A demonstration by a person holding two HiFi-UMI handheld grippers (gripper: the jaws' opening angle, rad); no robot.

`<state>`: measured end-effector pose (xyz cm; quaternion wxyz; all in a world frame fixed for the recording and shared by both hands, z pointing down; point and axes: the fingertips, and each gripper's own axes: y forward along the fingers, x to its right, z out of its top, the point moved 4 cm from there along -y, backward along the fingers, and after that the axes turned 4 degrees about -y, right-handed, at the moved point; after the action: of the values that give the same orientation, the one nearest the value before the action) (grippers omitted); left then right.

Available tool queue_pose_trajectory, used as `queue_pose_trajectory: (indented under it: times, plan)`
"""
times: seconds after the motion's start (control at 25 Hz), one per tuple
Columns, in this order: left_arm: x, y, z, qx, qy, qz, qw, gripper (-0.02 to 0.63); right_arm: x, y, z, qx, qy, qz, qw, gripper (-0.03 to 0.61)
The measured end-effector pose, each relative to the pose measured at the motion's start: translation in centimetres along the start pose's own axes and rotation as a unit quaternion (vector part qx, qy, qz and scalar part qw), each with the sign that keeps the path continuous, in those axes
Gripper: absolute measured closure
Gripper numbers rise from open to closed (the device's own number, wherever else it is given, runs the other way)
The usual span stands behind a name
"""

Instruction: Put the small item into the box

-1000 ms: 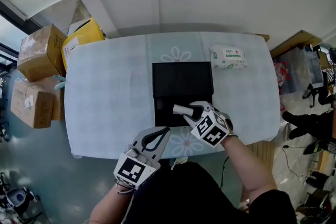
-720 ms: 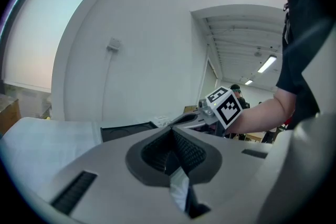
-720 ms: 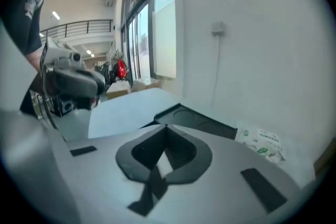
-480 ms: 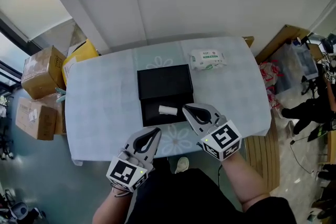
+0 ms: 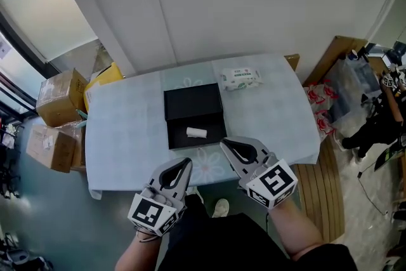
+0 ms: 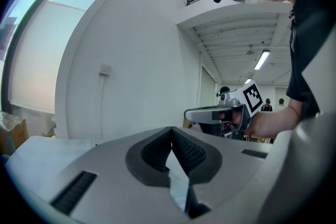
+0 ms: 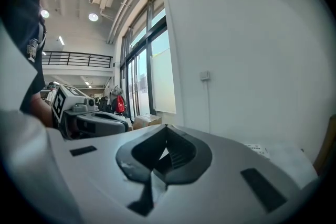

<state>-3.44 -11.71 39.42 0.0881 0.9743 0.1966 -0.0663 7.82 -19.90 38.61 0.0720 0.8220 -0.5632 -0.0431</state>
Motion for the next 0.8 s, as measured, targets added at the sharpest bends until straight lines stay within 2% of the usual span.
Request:
queue_pose_trajectory:
  times: [0.36, 0.8]
  plan:
    - [3.6, -2.1, 0.1, 0.006, 0.007, 0.012, 0.9999, 0.606, -2.9, -3.2, -0.6, 0.009, 0.026, 0.024, 0.999, 0.569]
    - [3.4, -4.2, -0.9, -0.004, -0.001, 0.010, 0.9999, 0.606, -6.6, -2.9, -1.5, 0.006, 0.036, 0.038, 0.999, 0.569]
